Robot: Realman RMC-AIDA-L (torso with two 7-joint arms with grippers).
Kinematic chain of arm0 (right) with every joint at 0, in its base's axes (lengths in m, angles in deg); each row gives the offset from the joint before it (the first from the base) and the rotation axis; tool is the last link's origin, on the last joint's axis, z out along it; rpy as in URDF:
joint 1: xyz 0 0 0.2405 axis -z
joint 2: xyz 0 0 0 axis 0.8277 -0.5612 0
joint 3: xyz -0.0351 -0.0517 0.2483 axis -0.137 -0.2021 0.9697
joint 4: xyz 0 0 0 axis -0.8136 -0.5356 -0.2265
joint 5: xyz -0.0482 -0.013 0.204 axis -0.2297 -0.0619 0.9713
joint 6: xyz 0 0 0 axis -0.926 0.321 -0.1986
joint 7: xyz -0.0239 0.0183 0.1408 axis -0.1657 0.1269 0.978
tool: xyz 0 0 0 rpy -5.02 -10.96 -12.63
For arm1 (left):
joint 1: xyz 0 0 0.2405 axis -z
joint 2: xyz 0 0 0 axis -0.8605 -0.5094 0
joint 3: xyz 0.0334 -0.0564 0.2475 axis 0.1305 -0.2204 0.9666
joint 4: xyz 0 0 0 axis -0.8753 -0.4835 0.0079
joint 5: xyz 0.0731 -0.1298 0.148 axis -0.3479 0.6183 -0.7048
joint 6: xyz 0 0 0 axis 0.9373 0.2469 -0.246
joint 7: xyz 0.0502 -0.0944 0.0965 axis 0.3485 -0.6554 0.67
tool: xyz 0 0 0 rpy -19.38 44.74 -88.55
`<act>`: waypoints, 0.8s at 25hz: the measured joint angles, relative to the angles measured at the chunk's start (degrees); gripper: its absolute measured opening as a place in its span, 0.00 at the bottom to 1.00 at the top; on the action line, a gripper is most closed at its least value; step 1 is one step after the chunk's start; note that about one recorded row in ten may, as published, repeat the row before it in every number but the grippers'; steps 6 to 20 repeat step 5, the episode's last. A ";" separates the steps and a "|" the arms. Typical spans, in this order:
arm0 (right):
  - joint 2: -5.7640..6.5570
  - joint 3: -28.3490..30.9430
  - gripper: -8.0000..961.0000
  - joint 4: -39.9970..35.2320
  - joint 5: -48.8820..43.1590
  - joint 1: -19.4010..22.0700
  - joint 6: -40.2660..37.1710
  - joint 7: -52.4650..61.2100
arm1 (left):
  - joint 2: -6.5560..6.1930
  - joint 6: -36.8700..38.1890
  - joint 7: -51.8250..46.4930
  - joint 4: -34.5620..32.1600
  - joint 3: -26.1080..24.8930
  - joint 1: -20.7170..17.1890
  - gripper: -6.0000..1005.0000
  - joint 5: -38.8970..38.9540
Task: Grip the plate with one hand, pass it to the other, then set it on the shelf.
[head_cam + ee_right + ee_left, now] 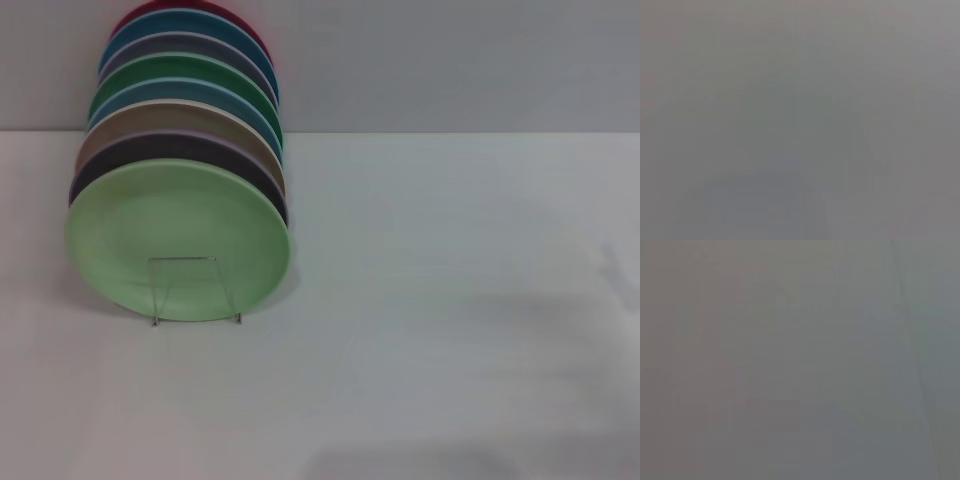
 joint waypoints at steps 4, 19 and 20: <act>0.00 -0.16 0.86 -0.05 0.62 -0.09 0.26 -0.02 | -0.04 -1.17 -0.25 -0.38 0.44 -0.07 0.81 -0.02; 0.00 -0.24 0.86 -0.06 0.62 -0.09 0.27 -0.02 | -0.04 -1.61 -0.20 -0.42 0.44 -0.02 0.81 -0.04; 0.00 -0.24 0.86 -0.06 0.62 -0.09 0.27 -0.02 | -0.04 -1.61 -0.20 -0.42 0.44 -0.02 0.81 -0.04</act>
